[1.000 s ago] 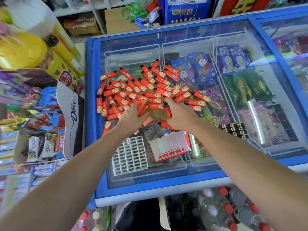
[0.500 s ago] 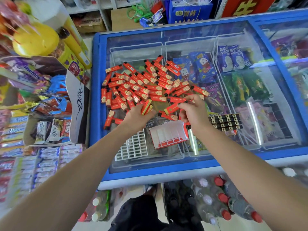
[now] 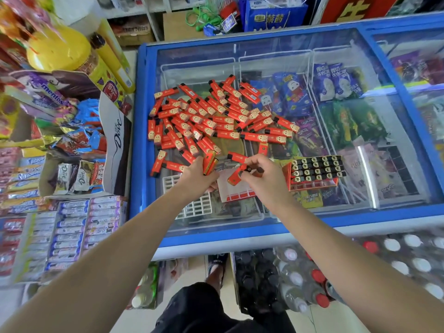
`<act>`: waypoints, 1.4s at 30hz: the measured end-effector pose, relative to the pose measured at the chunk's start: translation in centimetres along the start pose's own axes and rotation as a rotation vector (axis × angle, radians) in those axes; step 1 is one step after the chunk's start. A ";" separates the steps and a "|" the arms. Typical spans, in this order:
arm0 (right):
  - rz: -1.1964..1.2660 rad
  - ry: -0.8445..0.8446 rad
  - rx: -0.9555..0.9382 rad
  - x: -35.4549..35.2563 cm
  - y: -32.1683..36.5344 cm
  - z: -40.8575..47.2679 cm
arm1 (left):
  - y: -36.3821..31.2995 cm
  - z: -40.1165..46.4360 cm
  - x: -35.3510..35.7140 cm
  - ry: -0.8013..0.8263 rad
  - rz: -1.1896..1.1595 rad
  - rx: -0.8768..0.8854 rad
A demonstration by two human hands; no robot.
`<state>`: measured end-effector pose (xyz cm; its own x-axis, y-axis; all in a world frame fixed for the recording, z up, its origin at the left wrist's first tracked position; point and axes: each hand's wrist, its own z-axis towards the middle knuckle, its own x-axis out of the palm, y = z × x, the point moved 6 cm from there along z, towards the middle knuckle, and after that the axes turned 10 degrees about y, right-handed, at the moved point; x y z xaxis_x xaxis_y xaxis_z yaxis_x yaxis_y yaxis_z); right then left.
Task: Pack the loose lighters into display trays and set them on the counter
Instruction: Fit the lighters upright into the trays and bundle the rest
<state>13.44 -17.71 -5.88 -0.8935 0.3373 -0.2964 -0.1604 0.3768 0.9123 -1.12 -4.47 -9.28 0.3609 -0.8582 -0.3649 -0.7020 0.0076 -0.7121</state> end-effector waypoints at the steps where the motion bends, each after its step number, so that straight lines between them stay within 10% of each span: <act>1: -0.016 -0.010 0.003 0.3 -0.2 0.0 | 0.0 0.0 0.0 -0.003 -0.003 0.006; 42: -0.236 -0.098 0.011 4.5 -0.9 0.9 | 0.6 0.2 0.4 -0.003 -0.014 0.048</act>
<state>9.94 -15.71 -8.31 -0.7867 0.3206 -0.5276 -0.3551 0.4642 0.8115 -1.23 -4.72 -9.98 0.3723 -0.8571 -0.3562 -0.6667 0.0200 -0.7451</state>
